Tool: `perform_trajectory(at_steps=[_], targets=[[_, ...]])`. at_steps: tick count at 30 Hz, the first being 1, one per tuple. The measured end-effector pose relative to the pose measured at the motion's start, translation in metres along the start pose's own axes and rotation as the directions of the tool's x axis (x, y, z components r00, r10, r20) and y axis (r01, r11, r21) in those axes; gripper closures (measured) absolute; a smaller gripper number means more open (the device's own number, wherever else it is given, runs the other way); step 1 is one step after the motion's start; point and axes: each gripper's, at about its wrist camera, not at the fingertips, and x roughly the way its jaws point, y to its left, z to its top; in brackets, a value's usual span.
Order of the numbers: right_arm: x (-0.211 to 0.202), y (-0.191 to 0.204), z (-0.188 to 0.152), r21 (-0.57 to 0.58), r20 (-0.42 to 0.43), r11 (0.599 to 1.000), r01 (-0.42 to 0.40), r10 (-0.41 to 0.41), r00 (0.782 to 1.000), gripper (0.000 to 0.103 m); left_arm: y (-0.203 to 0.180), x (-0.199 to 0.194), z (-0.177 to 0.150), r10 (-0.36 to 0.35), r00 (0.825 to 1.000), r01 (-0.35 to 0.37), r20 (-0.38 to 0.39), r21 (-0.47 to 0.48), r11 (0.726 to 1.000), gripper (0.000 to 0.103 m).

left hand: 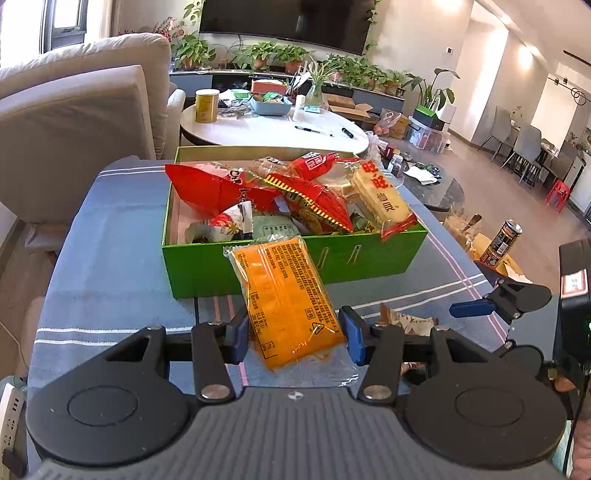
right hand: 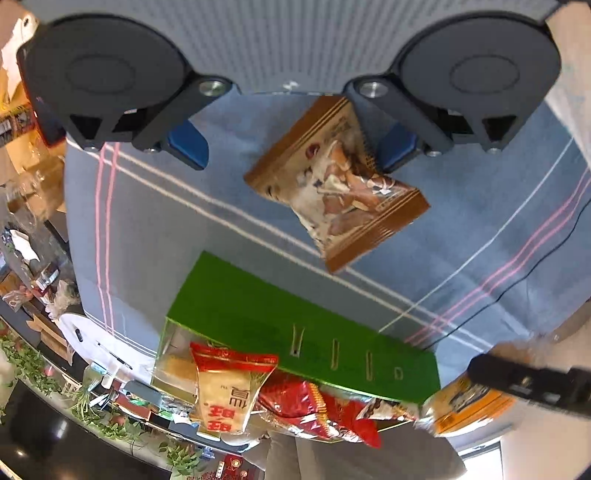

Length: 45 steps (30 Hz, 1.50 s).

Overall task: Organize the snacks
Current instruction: 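Lift both packs and carry them over the green box, then lower both packs into the green box and open both grippers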

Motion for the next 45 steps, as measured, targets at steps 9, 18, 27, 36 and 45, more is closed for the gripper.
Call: perform_trajectory(at_steps=[9,18,27,36,45], targets=[[-0.002,-0.007,0.003,0.054,0.025,0.996,-0.073,0.072,0.997,0.0,0.0,0.007,0.002,-0.003,1.0,0.003,-0.014,-0.003,1.0,0.057],[-0.05,0.0,0.031,0.091,0.193,0.993,-0.069,0.05,0.98,0.003,-0.008,-0.006,0.02,-0.012,0.999,0.011,0.049,0.025,1.0,0.056],[-0.069,-0.042,0.111,0.287,0.379,0.956,-0.062,-0.054,0.924,0.003,-0.007,0.016,0.087,-0.003,0.995,0.0,0.1,0.029,1.0,0.056],[-0.028,-0.07,0.14,0.358,0.367,0.925,-0.124,-0.017,0.93,0.003,0.004,0.071,0.117,-0.012,0.998,0.01,0.059,0.021,1.0,0.056],[-0.003,-0.068,0.154,0.368,0.351,0.905,-0.214,0.078,0.933,0.0,0.027,0.093,0.116,0.023,0.999,-0.022,0.047,-0.017,1.0,0.024]])
